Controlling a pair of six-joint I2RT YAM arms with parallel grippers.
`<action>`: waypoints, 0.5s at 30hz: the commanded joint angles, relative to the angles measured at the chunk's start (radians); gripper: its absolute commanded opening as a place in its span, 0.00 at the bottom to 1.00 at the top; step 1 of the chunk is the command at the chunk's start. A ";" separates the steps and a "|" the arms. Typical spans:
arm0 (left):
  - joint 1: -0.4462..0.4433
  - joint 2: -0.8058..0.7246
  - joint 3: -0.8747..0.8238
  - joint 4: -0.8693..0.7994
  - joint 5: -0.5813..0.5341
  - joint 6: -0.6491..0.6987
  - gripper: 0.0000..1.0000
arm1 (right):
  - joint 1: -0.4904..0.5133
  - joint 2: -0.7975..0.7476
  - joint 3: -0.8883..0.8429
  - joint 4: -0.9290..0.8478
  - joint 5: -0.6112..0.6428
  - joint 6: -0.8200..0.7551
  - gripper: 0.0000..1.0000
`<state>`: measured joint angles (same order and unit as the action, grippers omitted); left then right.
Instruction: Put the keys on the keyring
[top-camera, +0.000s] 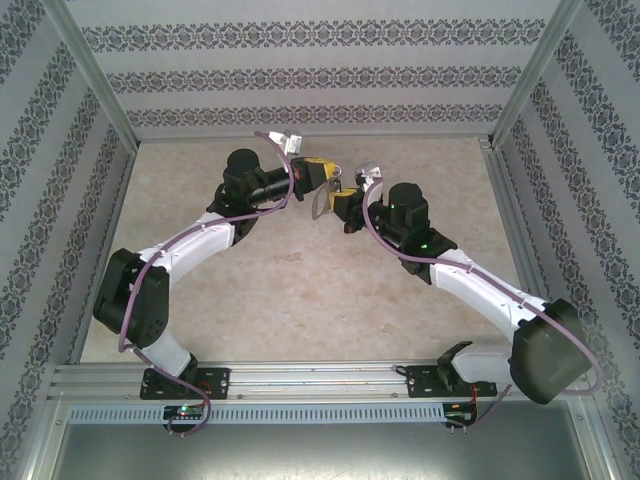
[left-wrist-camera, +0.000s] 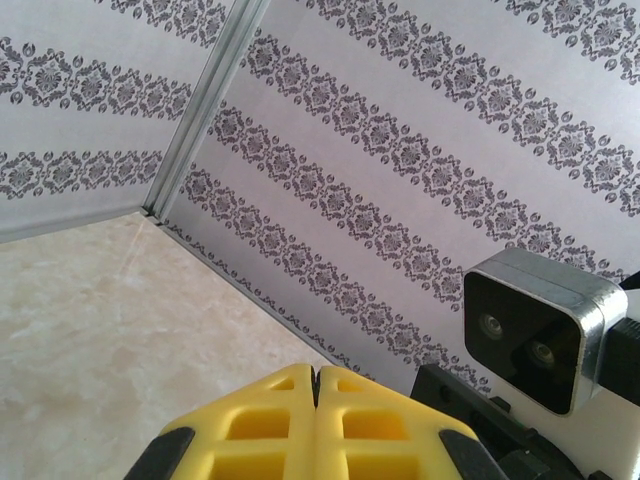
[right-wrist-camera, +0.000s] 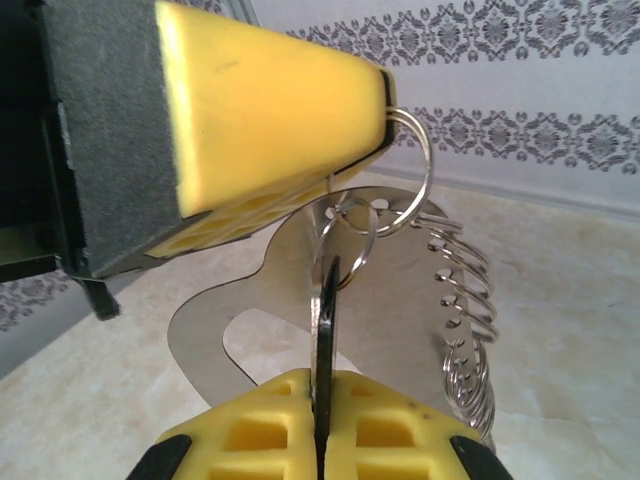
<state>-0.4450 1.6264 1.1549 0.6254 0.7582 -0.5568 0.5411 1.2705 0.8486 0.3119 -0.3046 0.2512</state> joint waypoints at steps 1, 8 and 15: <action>-0.013 -0.051 -0.010 -0.009 0.024 0.038 0.00 | 0.007 -0.034 0.024 -0.055 0.040 -0.075 0.00; -0.019 -0.075 -0.017 -0.058 0.050 0.072 0.00 | -0.016 -0.056 0.050 -0.127 0.081 -0.144 0.00; -0.022 -0.075 -0.021 -0.069 0.069 0.083 0.00 | -0.019 -0.059 0.089 -0.182 0.107 -0.198 0.00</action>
<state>-0.4519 1.5867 1.1389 0.5598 0.7933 -0.5037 0.5320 1.2366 0.8978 0.1566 -0.2302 0.0990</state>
